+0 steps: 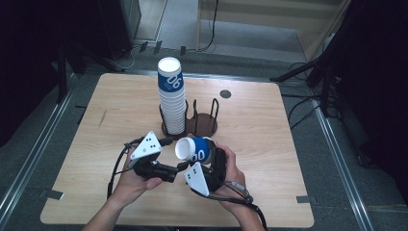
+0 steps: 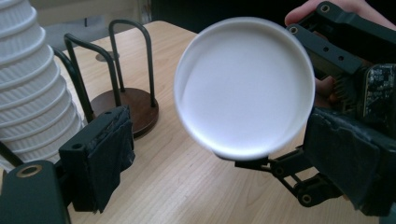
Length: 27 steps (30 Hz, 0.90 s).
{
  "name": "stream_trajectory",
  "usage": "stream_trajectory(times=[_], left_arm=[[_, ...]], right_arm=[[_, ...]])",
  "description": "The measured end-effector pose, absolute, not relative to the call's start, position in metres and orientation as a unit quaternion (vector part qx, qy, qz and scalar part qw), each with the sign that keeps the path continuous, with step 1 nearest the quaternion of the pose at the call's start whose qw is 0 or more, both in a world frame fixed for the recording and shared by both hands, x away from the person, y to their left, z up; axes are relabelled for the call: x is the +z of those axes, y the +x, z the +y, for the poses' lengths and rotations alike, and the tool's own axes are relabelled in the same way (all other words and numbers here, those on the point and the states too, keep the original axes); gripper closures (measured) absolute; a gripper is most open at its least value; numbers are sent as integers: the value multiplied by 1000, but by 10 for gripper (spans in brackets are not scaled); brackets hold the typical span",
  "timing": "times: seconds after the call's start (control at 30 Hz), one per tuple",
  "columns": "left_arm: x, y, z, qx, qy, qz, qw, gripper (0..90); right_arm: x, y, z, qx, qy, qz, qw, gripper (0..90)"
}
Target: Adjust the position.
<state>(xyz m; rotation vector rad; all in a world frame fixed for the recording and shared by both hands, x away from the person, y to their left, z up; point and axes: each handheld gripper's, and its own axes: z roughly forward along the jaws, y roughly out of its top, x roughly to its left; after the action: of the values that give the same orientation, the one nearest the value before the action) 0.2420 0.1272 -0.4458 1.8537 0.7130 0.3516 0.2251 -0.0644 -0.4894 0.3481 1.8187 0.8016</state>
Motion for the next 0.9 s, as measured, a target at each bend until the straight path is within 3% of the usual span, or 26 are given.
stream_trajectory(times=[0.13, 0.7, 0.9], left_arm=[[-447, 242, 126, 144, 781, 295, 531, 144], [-449, 242, 122, 128, 797, 273, 524, 154], [-451, 242, 121, 128, 800, 274, 518, 257]], right_arm=[[-491, 222, -61, 326, 120, 767, 540, 196], [-490, 216, -57, 323, 87, 774, 537, 194], [-493, 216, -57, 316, 75, 780, 534, 189]])
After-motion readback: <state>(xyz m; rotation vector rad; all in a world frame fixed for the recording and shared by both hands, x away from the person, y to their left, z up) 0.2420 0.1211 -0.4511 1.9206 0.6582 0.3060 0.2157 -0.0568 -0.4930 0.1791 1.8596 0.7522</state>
